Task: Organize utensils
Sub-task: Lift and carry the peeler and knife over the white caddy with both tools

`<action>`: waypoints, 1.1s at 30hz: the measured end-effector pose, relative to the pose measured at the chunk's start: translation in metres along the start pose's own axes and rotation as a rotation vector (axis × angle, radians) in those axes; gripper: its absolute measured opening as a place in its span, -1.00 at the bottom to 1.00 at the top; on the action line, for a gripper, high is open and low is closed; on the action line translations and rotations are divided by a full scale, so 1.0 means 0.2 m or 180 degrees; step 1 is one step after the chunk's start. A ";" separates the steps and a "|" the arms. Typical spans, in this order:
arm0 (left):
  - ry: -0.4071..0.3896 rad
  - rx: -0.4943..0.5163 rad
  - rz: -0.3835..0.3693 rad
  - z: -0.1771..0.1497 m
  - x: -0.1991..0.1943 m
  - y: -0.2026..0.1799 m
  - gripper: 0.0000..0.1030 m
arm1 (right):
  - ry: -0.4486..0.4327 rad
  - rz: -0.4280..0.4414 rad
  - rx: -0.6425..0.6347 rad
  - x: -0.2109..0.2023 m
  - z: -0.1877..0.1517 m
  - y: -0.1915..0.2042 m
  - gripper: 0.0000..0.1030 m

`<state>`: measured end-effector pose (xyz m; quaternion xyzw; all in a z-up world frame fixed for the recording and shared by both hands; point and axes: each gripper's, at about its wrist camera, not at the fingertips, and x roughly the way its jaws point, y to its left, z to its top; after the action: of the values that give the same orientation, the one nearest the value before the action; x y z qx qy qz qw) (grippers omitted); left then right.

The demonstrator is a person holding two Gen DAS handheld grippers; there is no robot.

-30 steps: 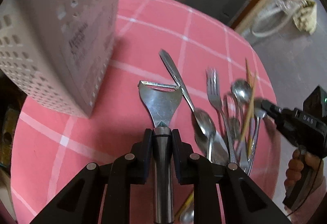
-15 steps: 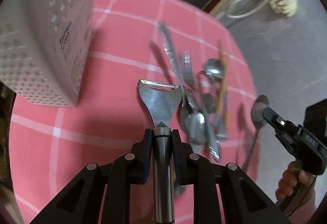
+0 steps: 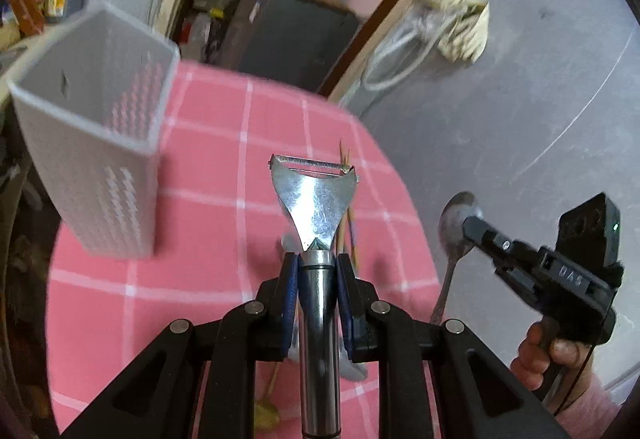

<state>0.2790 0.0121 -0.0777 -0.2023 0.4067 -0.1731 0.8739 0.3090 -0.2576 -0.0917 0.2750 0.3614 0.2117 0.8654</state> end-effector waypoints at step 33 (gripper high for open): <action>-0.1697 -0.0151 0.0174 0.55 -0.24 0.55 -0.66 | -0.0367 0.1079 -0.0509 0.82 0.23 0.81 -0.97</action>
<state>0.3515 0.1514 -0.0368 -0.2500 0.1714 -0.0805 0.9495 0.4222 -0.0575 -0.0471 0.2740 0.2418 0.3663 0.8557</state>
